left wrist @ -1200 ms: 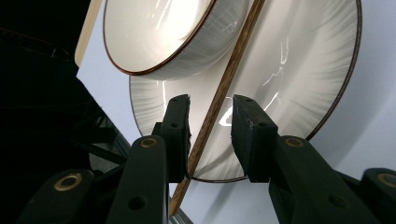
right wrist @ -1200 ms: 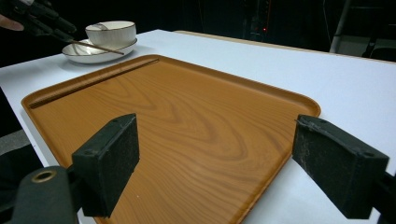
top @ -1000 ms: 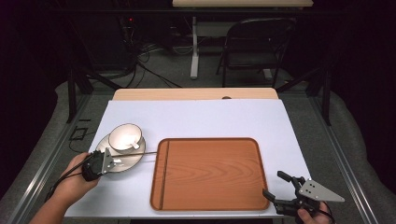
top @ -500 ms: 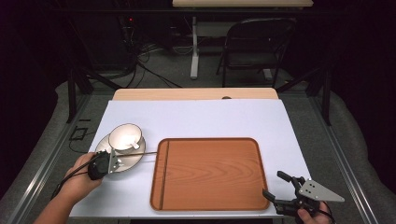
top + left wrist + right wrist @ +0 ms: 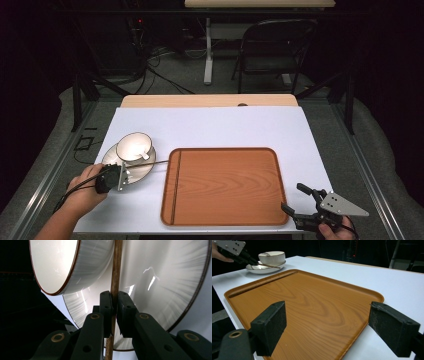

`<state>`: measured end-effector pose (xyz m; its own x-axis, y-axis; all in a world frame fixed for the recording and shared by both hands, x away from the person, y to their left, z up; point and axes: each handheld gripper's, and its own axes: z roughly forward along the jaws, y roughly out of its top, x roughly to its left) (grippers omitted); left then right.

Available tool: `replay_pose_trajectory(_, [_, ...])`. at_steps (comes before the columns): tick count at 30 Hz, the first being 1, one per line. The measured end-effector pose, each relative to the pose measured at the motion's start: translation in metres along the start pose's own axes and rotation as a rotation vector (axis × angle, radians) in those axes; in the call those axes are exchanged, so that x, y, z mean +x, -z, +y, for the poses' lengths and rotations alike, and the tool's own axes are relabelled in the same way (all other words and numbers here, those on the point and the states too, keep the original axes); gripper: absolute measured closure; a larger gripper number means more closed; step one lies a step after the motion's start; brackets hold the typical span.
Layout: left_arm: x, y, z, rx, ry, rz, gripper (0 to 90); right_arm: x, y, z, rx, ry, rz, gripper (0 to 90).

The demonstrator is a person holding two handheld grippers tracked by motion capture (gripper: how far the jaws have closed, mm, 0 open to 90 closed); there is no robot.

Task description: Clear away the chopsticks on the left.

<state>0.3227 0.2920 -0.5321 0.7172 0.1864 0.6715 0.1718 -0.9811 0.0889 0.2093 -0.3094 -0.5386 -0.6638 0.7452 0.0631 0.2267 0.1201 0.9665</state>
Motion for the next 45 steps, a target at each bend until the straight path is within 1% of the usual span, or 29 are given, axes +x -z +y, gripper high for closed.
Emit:
replay_pose_trajectory(2, [-0.001,0.002,0.000,0.000,-0.019,-0.001,83.5,0.000,0.000,0.000,0.001,-0.005,0.001,14.3])
replay_pose_trajectory(3, [-0.001,0.002,-0.001,-0.002,-0.021,0.001,83.7,0.000,0.000,0.000,0.001,-0.005,0.001,14.3])
replay_pose_trajectory(4, [-0.001,0.003,-0.001,-0.008,-0.015,0.000,83.7,0.000,0.000,0.000,0.001,-0.007,0.001,14.3])
replay_pose_trajectory(6, [-0.001,0.004,-0.002,-0.008,-0.019,-0.001,83.8,0.000,-0.001,0.000,0.003,-0.009,0.001,14.3])
replay_pose_trajectory(9, [-0.001,0.005,-0.003,-0.010,-0.011,-0.002,83.8,0.000,-0.001,0.000,0.004,-0.009,0.001,14.3])
replay_pose_trajectory(11, [0.000,0.007,-0.003,-0.012,-0.014,-0.001,83.9,0.000,-0.001,0.000,0.005,-0.010,0.002,14.3])
replay_pose_trajectory(12, [-0.001,0.008,-0.003,-0.015,-0.018,0.009,83.9,0.000,-0.001,0.000,0.005,-0.009,0.002,14.3])
replay_pose_trajectory(15, [0.000,0.010,-0.003,-0.018,-0.022,0.010,83.9,0.000,-0.001,0.000,0.006,-0.012,0.002,14.3])
replay_pose_trajectory(17, [-0.001,0.012,-0.002,-0.029,-0.031,0.019,83.9,0.000,-0.001,0.000,0.006,-0.012,0.002,14.3])
replay_pose_trajectory(20, [-0.002,0.014,-0.001,-0.034,-0.049,0.024,83.9,0.000,-0.001,0.000,0.005,-0.012,0.001,14.3])
replay_pose_trajectory(21, [-0.002,0.014,-0.001,-0.034,-0.049,0.024,83.9,0.000,-0.001,0.000,0.005,-0.012,0.001,14.3])
replay_pose_trajectory(22, [-0.003,0.015,0.001,-0.040,-0.061,0.027,84.0,0.000,-0.001,0.000,0.006,-0.012,0.002,14.3])
replay_pose_trajectory(23, [-0.003,0.015,0.001,-0.040,-0.061,0.027,84.0,0.000,-0.001,0.000,0.006,-0.012,0.001,14.3])
replay_pose_trajectory(25, [-0.005,0.018,0.004,-0.042,-0.084,0.032,84.0,0.000,-0.001,0.000,0.006,-0.012,0.001,14.3])
replay_pose_trajectory(27, [-0.005,0.019,0.004,-0.045,-0.086,0.035,84.0,0.000,-0.001,0.000,0.007,-0.012,0.001,14.3])
replay_pose_trajectory(29, [-0.005,0.023,0.006,-0.051,-0.102,0.043,84.0,0.000,-0.001,0.000,0.005,-0.012,0.001,14.3])
replay_pose_trajectory(31, [-0.005,0.024,0.007,-0.050,-0.106,0.045,84.0,0.000,-0.001,0.000,0.004,-0.011,0.001,14.3])
replay_pose_trajectory(33, [-0.004,0.030,0.008,-0.052,-0.114,0.052,83.9,0.000,-0.001,0.000,0.004,-0.011,0.000,14.3])
replay_pose_trajectory(34, [-0.004,0.030,0.008,-0.052,-0.114,0.052,84.0,0.000,-0.001,0.000,0.003,-0.011,0.000,14.3])
replay_pose_trajectory(35, [-0.004,0.034,0.009,-0.061,-0.117,0.060,83.9,0.000,-0.001,0.000,0.003,-0.011,0.000,14.3])
replay_pose_trajectory(37, [-0.003,0.036,0.009,-0.065,-0.116,0.062,84.0,0.000,-0.001,0.000,0.003,-0.010,0.000,14.3])
replay_pose_trajectory(39, [-0.003,0.041,0.011,-0.072,-0.123,0.064,84.0,0.000,-0.001,0.000,0.002,-0.011,-0.001,14.3])
replay_pose_trajectory(42, [-0.001,0.050,0.013,-0.087,-0.118,0.070,84.0,0.001,-0.001,0.000,0.002,-0.011,-0.001,14.3])
replay_pose_trajectory(43, [-0.001,0.050,0.013,-0.087,-0.118,0.070,84.0,0.001,-0.001,0.000,0.002,-0.011,-0.001,14.3])
replay_pose_trajectory(45, [0.000,0.053,0.014,-0.100,-0.103,0.071,84.0,0.001,-0.001,0.000,0.003,-0.010,-0.001,14.3])
